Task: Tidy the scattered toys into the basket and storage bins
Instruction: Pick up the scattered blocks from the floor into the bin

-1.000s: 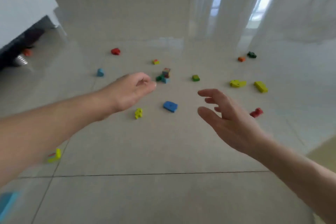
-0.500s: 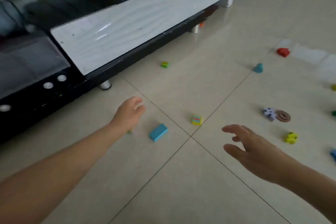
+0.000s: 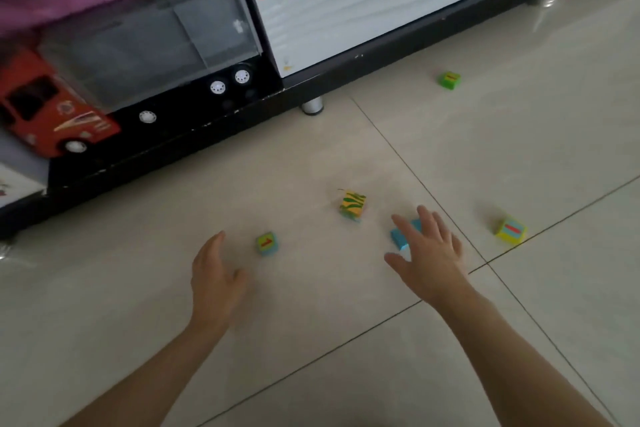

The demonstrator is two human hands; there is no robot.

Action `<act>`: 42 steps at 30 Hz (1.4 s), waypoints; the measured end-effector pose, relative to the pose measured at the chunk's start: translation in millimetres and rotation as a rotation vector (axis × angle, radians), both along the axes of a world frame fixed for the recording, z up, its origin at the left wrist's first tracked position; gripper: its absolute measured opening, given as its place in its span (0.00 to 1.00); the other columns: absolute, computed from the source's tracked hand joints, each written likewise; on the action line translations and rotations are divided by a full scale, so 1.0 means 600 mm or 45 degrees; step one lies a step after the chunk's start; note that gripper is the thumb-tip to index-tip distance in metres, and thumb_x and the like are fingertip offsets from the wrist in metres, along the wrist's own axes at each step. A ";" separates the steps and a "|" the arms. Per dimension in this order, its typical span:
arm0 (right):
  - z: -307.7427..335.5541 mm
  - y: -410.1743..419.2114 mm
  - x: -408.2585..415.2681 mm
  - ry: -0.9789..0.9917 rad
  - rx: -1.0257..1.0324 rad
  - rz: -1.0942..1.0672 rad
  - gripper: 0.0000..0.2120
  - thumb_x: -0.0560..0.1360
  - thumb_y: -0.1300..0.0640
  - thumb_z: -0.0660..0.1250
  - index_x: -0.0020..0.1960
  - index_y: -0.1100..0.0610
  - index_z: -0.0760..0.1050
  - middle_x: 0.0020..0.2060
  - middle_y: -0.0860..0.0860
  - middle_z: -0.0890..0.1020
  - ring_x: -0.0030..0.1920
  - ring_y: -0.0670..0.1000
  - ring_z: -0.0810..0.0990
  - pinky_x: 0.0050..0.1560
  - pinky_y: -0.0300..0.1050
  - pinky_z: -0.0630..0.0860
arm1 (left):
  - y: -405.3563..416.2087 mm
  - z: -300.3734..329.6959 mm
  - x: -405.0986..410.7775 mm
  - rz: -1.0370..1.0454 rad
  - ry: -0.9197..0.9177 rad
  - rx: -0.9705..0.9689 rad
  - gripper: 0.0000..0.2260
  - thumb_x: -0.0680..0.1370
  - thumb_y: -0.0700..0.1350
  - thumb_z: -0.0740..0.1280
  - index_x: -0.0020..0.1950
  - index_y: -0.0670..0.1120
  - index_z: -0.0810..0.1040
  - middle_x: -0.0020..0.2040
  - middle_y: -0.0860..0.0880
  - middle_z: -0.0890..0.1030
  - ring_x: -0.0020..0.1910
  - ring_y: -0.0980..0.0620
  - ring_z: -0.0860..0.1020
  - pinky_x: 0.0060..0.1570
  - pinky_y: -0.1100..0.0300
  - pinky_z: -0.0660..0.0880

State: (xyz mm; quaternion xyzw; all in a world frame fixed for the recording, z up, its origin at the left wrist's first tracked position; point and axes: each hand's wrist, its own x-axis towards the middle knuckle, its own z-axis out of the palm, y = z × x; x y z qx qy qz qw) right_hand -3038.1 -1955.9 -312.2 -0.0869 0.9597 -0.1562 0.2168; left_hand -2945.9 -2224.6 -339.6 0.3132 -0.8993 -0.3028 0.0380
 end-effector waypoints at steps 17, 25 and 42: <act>0.007 0.003 0.009 -0.531 -1.419 -1.224 0.21 0.79 0.46 0.54 0.39 0.60 0.73 0.31 0.55 0.75 0.29 0.53 0.76 0.33 0.44 0.71 | 0.077 0.012 -0.129 -0.371 0.226 -0.062 0.05 0.67 0.41 0.63 0.41 0.46 0.70 0.44 0.47 0.69 0.41 0.51 0.70 0.42 0.58 0.66; 0.013 0.024 0.006 -0.535 -1.467 -1.286 0.21 0.80 0.47 0.53 0.38 0.60 0.72 0.28 0.54 0.72 0.26 0.51 0.74 0.26 0.40 0.73 | 0.158 0.017 -0.228 -0.871 -0.421 -0.425 0.29 0.70 0.63 0.67 0.63 0.49 0.65 0.57 0.44 0.73 0.53 0.41 0.76 0.46 0.55 0.69; 0.015 0.218 0.040 -0.113 -1.657 -1.786 0.21 0.80 0.46 0.51 0.42 0.59 0.73 0.27 0.52 0.73 0.24 0.50 0.73 0.29 0.40 0.74 | 0.465 0.030 -0.279 -1.473 -0.123 -0.385 0.24 0.72 0.56 0.68 0.66 0.54 0.68 0.59 0.46 0.72 0.55 0.44 0.76 0.46 0.58 0.68</act>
